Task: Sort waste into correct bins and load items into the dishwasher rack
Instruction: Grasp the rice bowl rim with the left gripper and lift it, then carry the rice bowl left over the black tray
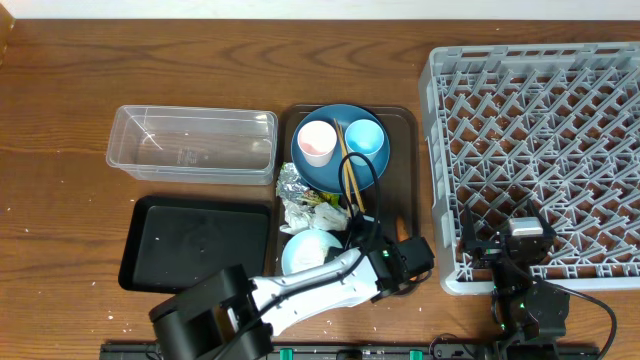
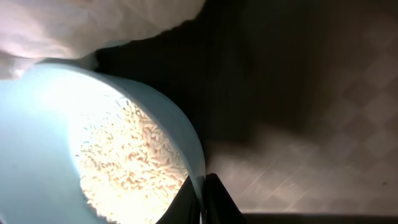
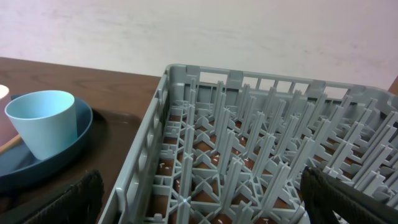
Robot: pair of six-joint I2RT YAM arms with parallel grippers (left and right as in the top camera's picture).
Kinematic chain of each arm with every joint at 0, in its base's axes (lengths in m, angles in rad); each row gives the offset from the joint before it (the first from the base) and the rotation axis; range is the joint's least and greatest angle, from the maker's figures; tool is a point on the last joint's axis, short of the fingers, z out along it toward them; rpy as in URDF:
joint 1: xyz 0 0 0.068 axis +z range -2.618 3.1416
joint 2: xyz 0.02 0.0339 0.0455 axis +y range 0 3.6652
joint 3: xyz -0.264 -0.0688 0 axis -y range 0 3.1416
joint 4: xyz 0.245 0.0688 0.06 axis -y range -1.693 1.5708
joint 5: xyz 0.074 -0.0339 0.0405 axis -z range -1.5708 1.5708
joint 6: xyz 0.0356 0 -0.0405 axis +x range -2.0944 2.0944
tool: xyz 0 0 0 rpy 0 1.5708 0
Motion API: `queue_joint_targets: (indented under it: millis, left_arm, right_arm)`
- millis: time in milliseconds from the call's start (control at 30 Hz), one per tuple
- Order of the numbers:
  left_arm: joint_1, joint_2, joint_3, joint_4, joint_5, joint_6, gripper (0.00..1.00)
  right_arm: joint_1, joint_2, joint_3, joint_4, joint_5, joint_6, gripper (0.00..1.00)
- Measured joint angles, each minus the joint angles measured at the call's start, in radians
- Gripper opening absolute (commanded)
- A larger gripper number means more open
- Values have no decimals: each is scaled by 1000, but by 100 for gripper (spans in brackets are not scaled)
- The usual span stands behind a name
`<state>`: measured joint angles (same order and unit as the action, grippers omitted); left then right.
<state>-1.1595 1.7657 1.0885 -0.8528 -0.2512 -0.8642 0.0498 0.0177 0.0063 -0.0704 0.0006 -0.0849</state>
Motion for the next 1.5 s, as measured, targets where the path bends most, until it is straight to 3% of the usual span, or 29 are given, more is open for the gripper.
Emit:
queue_joint_targets:
  millis: [500,833,1233,1500]
  left_arm:
    - [12,-249,0,-113,-42,87,6]
    - [159,-275,0,-190,-107,85,6]
    - [230,-275,0,-370,-415,-63,6]
    - [246,-277,0,-370,-459,-85,6]
  right_arm:
    - [0,0,0,0,0,0,99]
    - [0,0,0,0,0,0,99]
    - [0,0,0,0,0,0,99]
    - [0,0,0,0,0,0,99]
